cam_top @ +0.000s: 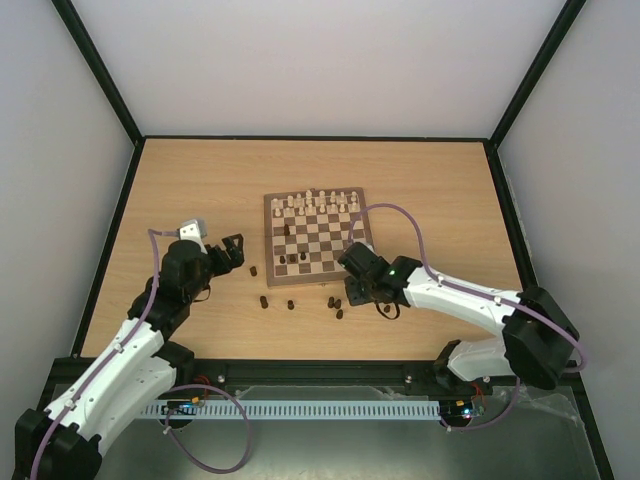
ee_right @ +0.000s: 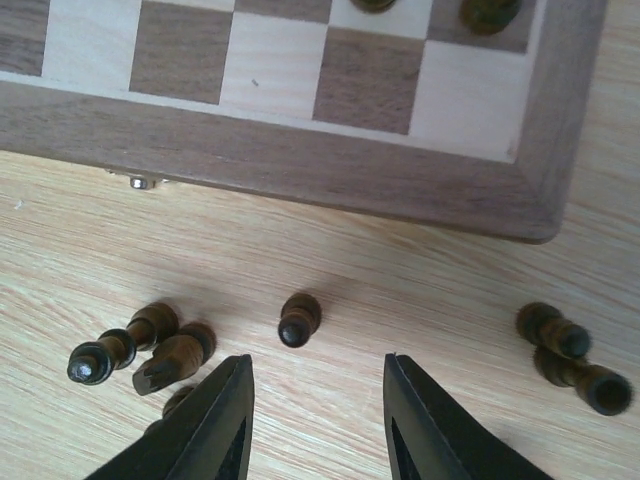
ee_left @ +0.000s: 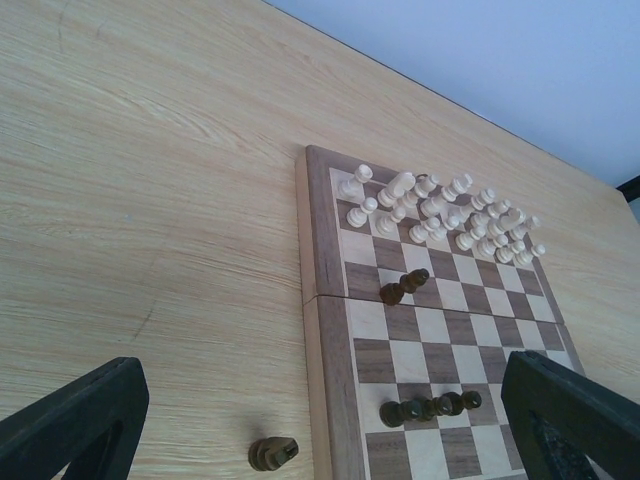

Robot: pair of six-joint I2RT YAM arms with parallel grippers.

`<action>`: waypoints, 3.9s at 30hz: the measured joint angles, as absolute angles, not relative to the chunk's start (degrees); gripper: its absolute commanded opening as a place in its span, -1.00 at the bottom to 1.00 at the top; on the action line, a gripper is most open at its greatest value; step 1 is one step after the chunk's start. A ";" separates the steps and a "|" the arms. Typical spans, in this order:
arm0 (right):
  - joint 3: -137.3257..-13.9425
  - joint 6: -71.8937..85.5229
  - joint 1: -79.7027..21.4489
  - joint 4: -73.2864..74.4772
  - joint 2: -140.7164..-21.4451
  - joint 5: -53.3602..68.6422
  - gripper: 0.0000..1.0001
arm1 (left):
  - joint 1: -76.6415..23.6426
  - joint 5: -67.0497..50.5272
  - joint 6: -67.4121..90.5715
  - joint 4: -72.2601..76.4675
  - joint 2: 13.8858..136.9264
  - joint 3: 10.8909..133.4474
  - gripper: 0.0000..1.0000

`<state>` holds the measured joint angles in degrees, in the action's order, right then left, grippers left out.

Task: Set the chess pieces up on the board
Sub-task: Pick up the chess piece at the center of the board, then place the chess piece on the chessboard.

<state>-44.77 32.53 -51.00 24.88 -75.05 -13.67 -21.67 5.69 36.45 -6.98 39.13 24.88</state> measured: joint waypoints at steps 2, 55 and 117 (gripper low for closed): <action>-44.49 32.58 -51.00 23.99 -75.90 -12.27 -0.33 | -21.67 5.41 36.45 -6.87 39.33 24.88 0.99; -50.35 30.17 -51.00 23.88 -87.42 -13.30 -0.84 | -21.67 4.91 36.32 -6.72 41.45 24.88 0.99; -72.58 21.61 -41.80 26.28 -103.90 -12.14 -0.13 | -21.67 4.49 36.18 -6.72 41.23 24.88 0.99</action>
